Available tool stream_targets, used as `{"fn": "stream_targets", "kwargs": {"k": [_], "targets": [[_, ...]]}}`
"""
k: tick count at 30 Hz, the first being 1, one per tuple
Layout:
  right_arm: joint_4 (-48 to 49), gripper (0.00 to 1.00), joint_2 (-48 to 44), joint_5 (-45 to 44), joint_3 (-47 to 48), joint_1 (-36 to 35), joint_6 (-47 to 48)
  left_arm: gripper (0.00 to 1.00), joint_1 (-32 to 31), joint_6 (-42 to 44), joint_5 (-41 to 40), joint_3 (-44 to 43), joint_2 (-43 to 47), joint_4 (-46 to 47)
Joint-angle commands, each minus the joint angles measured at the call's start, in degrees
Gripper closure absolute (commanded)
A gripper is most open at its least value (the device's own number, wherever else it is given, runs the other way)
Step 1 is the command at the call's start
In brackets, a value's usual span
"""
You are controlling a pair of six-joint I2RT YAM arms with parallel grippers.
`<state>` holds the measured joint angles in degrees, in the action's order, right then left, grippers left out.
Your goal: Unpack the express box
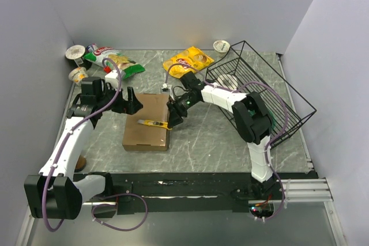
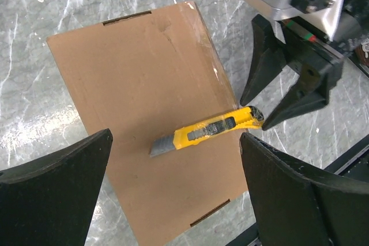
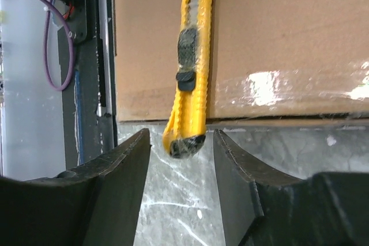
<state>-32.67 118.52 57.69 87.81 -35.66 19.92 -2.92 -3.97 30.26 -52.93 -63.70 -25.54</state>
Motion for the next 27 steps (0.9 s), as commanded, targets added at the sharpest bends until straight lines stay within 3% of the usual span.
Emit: {"fn": "stream_targets", "kwargs": {"k": [1, 8, 13, 16, 21, 27], "targets": [[0.5, 0.47, 2.0, 1.4, 3.2, -0.9, -0.6, 0.02, 0.3, -1.0, 1.9, -0.2, 0.5, 1.5], [1.2, 0.52, 3.1, 0.7, 3.4, -1.6, -1.3, 0.02, 0.5, -0.4, 5.9, -0.9, -0.1, 1.5], [-1.4, 0.84, 2.8, 0.9, 4.0, -1.6, 1.3, 0.01, 1.2, 0.4, 9.1, -1.1, -1.7, 2.2], [-5.1, 0.95, 1.5, 0.8, 5.7, -1.3, 4.2, 0.01, 1.3, 2.7, 13.0, -2.2, -3.2, 2.0], [-12.8, 1.00, -5.0, -2.7, 10.4, 0.4, 13.4, 0.06, 1.2, 16.9, 23.9, -8.2, -4.9, -5.4], [-26.7, 1.00, -10.5, -13.0, 19.4, 1.1, 32.8, 0.10, -0.7, 37.1, 27.0, -20.2, -10.4, -18.5]]}}
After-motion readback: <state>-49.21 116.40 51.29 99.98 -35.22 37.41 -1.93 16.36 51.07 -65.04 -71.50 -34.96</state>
